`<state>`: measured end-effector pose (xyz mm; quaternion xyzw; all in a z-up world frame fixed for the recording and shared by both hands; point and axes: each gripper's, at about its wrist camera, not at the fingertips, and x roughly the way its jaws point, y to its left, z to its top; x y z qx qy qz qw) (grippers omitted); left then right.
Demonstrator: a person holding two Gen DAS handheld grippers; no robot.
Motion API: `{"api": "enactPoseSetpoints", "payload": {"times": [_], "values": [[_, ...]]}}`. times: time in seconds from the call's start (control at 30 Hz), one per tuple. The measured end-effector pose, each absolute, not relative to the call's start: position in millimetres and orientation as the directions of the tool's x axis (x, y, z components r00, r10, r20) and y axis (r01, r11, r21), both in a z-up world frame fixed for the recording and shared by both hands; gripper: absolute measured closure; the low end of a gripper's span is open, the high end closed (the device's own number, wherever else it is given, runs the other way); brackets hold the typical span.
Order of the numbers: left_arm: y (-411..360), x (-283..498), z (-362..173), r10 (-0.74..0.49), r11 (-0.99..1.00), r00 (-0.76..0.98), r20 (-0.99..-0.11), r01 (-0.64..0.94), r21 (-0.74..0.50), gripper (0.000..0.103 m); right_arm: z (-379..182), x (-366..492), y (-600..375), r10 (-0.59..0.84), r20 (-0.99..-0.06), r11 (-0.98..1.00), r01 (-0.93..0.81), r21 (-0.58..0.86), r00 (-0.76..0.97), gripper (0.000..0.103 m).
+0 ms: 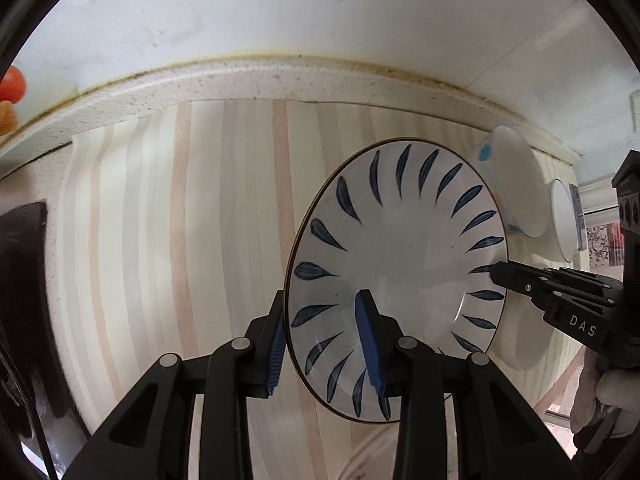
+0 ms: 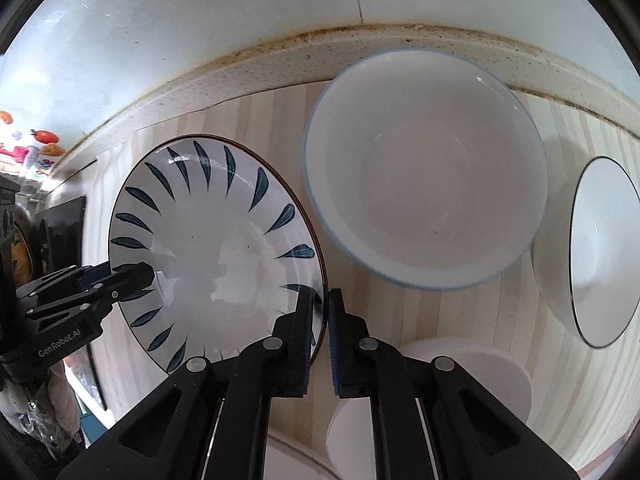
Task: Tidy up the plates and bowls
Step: 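Carry the blue-striped plate with both tools and lower it onto the plate stack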
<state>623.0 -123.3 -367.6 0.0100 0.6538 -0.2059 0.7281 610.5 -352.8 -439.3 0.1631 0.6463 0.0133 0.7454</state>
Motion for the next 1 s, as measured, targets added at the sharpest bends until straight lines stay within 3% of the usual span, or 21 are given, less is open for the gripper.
{"api": "enactPoseSetpoints", "payload": {"times": [0.53, 1.0], "values": [[-108, 538, -333, -0.316, 0.899, 0.063, -0.947, 0.338, -0.278, 0.073, -379, 517, -337, 0.281, -0.941, 0.944, 0.123, 0.306, 0.189, 0.094], [-116, 469, -356, -0.287, 0.899, 0.006, -0.958, 0.348, -0.267, 0.073, -410, 425, -325, 0.323, -0.939, 0.929, 0.148, 0.339, 0.119, 0.094]]}}
